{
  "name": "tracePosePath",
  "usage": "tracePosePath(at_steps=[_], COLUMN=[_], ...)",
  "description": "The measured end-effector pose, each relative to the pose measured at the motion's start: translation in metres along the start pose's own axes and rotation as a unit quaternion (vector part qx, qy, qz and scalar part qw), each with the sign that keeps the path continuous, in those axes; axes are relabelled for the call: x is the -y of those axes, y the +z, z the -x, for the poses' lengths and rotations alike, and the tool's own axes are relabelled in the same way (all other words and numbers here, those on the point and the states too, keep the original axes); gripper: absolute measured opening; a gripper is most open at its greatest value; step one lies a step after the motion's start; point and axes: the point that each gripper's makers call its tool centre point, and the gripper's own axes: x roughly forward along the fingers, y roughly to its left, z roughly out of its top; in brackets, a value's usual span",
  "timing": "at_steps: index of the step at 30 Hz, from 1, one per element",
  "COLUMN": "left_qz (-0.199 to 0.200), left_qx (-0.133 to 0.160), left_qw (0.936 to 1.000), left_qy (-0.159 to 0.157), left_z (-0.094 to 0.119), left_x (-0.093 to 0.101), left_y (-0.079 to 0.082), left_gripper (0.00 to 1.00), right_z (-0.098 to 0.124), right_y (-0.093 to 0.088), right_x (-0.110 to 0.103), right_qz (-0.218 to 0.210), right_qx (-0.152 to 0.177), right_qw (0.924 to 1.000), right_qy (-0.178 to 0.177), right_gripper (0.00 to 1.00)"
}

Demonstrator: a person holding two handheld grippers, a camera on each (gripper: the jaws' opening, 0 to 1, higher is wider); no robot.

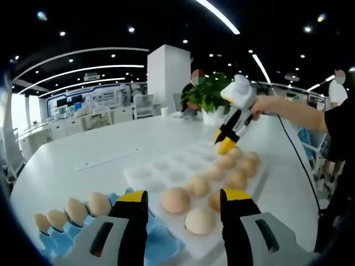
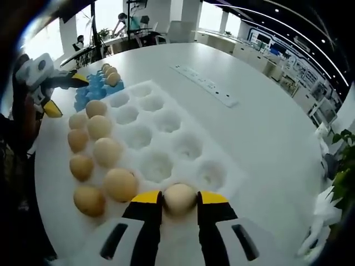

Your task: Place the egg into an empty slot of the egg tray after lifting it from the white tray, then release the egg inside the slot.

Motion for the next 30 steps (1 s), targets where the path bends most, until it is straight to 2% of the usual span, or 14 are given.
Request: tracePosePath(at_steps=[8, 21, 22, 23, 24, 25, 26, 27, 30], left_qz=[0.004, 0.003, 0.003, 0.004, 0.004, 0.006, 0.006, 0.005, 0.005], left_qx=[0.003, 0.001, 0.001, 0.001, 0.001, 0.002, 0.002, 0.002, 0.002], left_qw=[1.0000, 0.9999, 0.9999, 0.9999, 0.9999, 0.9999, 0.9999, 0.9999, 0.9998], left_qy=[-0.005, -0.012, -0.012, -0.013, -0.014, -0.015, -0.016, -0.016, -0.018], left_z=[0.003, 0.002, 0.002, 0.001, 0.000, -0.001, -0.001, -0.002, -0.002], left_x=[0.002, 0.002, 0.002, 0.002, 0.002, 0.002, 0.003, 0.004, 0.004], left_y=[-0.003, -0.006, -0.006, -0.006, -0.006, -0.006, -0.006, -0.006, -0.005], left_gripper=[0.53, 0.53, 0.53, 0.53, 0.53, 0.53, 0.53, 0.54, 0.54], right_z=[0.007, 0.007, 0.007, 0.008, 0.009, 0.012, 0.010, 0.007, 0.004], right_y=[0.002, 0.007, 0.007, 0.013, 0.022, 0.015, 0.014, 0.012, 0.018], right_x=[-0.004, 0.003, 0.004, 0.007, 0.007, 0.004, 0.007, 0.015, 0.017], right_qz=[0.001, -0.005, -0.004, 0.005, 0.019, 0.000, 0.008, 0.025, 0.002], right_qx=[-0.001, 0.002, 0.002, 0.019, 0.041, 0.014, 0.007, 0.001, 0.012], right_qw=[1.0000, 1.0000, 1.0000, 0.9998, 0.9989, 0.9996, 0.9997, 0.9997, 0.9997], right_qy=[-0.003, 0.001, 0.000, -0.002, 0.013, 0.025, 0.022, 0.002, 0.021], right_gripper=[0.26, 0.25, 0.20, 0.00, 0.01, 0.01, 0.02, 0.02, 0.10])
